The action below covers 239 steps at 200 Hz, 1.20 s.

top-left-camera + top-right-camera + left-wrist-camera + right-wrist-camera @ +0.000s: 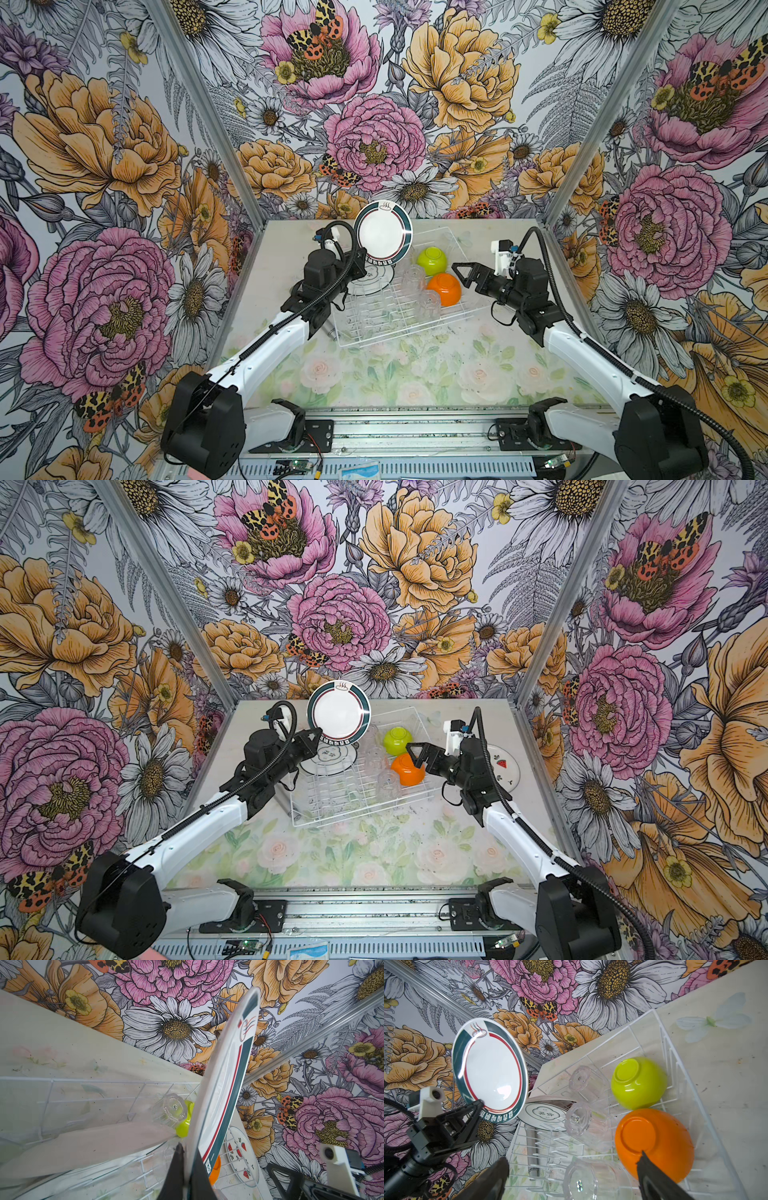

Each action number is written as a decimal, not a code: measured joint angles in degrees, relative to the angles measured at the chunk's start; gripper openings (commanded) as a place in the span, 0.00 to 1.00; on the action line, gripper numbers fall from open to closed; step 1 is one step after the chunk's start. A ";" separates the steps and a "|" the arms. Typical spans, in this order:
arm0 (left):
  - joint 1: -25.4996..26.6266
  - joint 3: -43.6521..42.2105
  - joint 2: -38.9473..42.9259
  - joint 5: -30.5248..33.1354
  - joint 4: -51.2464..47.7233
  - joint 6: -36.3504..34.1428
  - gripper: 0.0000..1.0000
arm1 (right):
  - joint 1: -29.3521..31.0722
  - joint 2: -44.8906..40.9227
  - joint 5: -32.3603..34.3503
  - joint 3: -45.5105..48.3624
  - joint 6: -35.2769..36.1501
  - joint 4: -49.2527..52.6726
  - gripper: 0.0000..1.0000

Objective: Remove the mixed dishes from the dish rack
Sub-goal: 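Raise the plate higher with the left gripper while the right gripper reaches toward it, then grasp the raised plate's rim with the right gripper while the left gripper holds it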

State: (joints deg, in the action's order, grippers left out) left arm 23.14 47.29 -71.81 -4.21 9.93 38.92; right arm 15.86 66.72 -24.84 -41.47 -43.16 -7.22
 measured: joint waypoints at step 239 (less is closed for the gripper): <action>6.01 -3.17 -13.60 -10.27 32.26 19.96 0.00 | 13.00 13.35 14.19 -9.27 -3.63 -14.36 0.48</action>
State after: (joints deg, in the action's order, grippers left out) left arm 29.15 44.12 -85.41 -14.48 42.19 58.87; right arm 28.86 80.07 -10.66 -50.74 -46.78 -21.58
